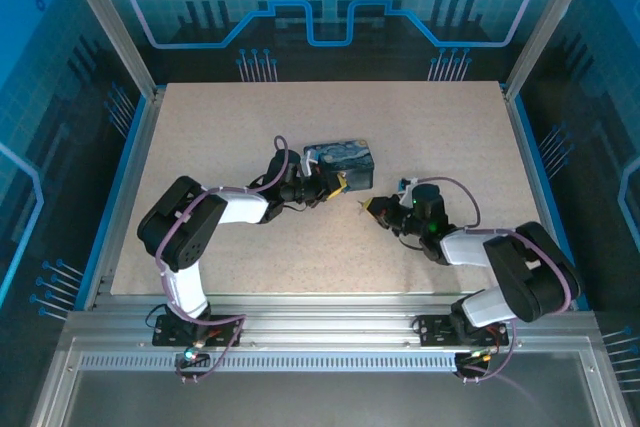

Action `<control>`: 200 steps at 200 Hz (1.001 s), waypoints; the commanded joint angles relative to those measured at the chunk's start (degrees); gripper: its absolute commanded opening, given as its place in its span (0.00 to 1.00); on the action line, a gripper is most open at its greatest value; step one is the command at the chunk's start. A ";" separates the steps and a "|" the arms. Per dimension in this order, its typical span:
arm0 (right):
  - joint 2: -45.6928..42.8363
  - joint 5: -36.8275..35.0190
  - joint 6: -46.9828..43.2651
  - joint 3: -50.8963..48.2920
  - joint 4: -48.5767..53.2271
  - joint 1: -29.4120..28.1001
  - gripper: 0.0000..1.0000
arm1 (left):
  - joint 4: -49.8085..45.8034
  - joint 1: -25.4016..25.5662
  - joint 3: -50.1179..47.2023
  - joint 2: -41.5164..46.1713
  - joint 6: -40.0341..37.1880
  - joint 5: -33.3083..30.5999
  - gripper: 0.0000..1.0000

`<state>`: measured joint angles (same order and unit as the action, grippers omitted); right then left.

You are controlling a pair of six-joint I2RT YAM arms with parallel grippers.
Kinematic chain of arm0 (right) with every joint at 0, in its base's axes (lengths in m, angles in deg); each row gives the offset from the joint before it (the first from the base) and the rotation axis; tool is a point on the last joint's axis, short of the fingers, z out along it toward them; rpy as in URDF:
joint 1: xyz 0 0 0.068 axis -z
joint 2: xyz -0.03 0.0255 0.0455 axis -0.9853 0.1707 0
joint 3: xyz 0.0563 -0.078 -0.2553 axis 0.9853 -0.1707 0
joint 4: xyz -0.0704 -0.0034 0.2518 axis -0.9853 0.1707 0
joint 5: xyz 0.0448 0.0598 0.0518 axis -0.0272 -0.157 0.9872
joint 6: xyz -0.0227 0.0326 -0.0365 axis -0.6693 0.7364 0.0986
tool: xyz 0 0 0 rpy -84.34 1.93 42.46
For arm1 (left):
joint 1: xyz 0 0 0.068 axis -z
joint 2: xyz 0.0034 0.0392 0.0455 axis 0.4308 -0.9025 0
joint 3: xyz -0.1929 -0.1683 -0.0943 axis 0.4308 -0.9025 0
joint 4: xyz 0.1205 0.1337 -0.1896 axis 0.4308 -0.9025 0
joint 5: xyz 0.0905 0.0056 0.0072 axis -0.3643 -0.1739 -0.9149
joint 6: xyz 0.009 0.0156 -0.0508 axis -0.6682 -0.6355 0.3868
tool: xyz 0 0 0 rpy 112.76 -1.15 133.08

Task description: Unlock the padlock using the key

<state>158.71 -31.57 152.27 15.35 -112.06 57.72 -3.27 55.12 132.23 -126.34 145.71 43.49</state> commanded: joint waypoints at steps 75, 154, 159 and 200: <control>3.42 -2.50 3.09 2.73 -9.02 -1.18 0.00 | 5.79 -0.17 0.60 -1.82 2.23 2.35 0.00; 5.70 -2.09 4.06 3.51 -11.06 -1.27 0.00 | 6.23 -0.16 0.60 -2.09 2.68 2.51 0.00; 5.81 -1.98 3.97 3.46 -11.15 -1.27 0.00 | 6.24 -0.16 0.60 -2.06 2.64 2.50 0.00; 6.94 -1.62 4.23 3.58 -11.74 -1.27 0.00 | 6.59 -0.21 0.97 -2.35 3.04 2.66 0.00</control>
<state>164.41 -33.28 155.90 17.76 -121.81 57.19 0.05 55.12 132.23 -127.96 147.39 43.95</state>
